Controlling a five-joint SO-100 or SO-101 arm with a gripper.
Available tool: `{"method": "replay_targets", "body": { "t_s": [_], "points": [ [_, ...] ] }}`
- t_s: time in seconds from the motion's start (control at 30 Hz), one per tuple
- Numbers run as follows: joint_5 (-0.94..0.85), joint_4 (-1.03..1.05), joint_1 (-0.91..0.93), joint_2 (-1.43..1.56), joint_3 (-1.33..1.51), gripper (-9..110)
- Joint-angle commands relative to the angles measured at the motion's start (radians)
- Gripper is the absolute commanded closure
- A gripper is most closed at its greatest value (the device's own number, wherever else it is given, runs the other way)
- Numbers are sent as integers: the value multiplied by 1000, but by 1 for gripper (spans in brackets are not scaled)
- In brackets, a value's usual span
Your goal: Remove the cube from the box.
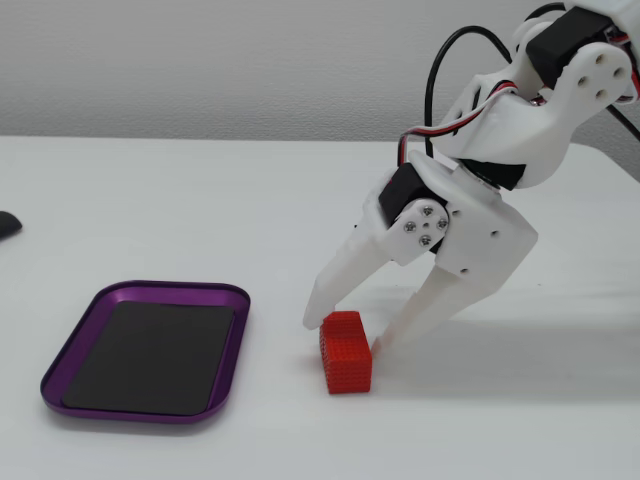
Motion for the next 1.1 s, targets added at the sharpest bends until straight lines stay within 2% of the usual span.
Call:
{"method": "replay_targets", "body": {
  "t_s": [0.0,0.17,0.33,0.5,0.6,0.83,0.93,1.07],
  "points": [
    [5,23,11,32,-14,85],
    [3,172,11,130,-130,85],
    [6,345,12,443,-278,85],
    [8,382,14,782,-301,85],
    [15,387,15,962,-216,85],
    [163,388,14,1325,138,85],
    [160,393,25,1428,241,85],
    [175,383,112,1425,331,85]
  ]
}}
